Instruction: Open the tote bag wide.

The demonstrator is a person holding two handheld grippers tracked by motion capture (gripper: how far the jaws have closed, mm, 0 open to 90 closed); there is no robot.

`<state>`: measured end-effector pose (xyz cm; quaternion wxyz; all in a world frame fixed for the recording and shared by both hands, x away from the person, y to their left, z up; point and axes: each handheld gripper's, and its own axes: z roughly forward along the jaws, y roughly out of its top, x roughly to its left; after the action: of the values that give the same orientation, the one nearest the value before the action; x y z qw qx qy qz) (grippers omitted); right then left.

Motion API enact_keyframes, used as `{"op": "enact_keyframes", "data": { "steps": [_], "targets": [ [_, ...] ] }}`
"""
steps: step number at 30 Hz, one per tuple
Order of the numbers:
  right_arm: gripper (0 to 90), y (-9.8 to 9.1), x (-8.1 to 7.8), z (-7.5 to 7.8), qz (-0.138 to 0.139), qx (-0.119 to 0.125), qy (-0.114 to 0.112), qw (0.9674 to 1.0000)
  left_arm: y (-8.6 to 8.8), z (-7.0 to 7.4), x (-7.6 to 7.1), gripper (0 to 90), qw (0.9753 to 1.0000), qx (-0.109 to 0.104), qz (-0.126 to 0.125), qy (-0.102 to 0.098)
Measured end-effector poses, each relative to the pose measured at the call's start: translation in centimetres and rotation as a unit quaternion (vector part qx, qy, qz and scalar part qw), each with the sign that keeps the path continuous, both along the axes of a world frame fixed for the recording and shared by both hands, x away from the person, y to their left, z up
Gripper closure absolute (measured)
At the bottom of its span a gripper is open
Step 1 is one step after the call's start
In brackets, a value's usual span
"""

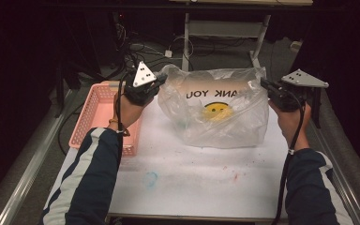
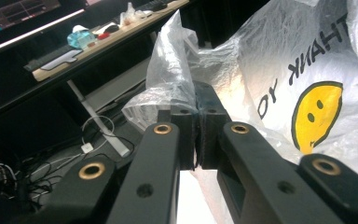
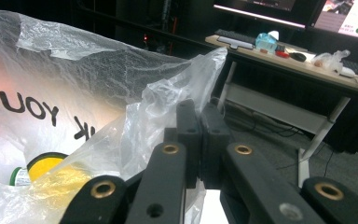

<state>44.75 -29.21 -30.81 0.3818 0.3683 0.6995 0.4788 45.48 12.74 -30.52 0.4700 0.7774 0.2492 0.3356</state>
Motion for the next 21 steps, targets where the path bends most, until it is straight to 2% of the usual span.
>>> {"op": "enact_keyframes", "data": {
  "steps": [7,14,21],
  "targets": [
    [89.6,0.0,0.4,-0.3,-0.001,0.002,0.004,1.0,-0.6,0.0,0.4,85.4,1.0,0.001,-0.005,-0.001],
    [89.6,0.4,1.0,-0.6,0.0,-0.005,0.006,1.0,-0.4,-0.1,0.8,85.4,1.0,0.003,-0.003,-0.002],
    [89.6,0.3,1.5,-0.2,-0.006,0.003,0.005,1.0,-0.2,0.2,1.3,85.5,1.0,-0.008,0.001,-0.004]
  ]
}}
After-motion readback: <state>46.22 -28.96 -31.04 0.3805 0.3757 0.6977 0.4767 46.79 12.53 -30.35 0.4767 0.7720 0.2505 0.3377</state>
